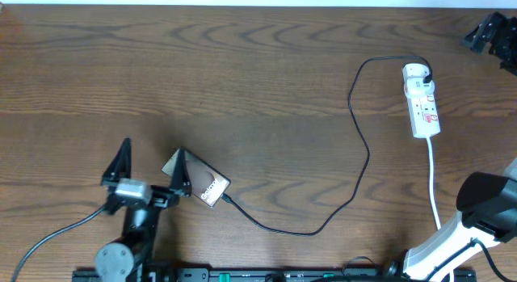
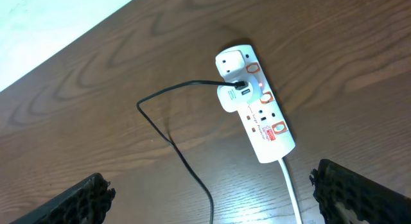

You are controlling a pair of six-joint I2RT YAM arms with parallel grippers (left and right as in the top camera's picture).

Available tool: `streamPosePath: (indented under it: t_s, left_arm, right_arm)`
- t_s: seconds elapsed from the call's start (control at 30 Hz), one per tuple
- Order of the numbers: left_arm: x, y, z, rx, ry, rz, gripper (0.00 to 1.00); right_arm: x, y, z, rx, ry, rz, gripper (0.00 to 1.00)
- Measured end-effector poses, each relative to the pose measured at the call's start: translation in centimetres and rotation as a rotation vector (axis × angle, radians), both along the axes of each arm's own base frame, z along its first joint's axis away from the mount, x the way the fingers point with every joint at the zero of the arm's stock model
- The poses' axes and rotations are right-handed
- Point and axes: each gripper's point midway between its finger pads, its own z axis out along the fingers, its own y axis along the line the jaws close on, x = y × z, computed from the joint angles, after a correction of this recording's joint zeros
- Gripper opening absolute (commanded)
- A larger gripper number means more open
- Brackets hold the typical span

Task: Plug charger to phone and switch on socket

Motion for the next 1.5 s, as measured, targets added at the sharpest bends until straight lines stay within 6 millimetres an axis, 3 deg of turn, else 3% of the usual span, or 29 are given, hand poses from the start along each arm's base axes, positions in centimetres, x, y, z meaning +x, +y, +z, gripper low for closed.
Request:
streamPosePath:
  t_s: [0.1, 0.33, 1.5]
  left_arm:
    - [1.1, 0.0, -4.5, 0.027, 0.125, 0.008, 0.97]
    - [1.3, 0.5, -10.1, 0.055, 0.353, 0.034, 0.97]
    - [1.3, 0.8, -10.1, 0.054, 0.359, 0.053, 0.97]
  right_arm:
    - [0.0, 0.0, 0.0, 0.000, 0.000, 0.000, 0.99]
    - [0.0, 0.0, 0.0, -0.002, 0.003, -0.002, 0.99]
    - [0.0, -0.1, 0.0, -0.001, 0.002, -0.004, 0.99]
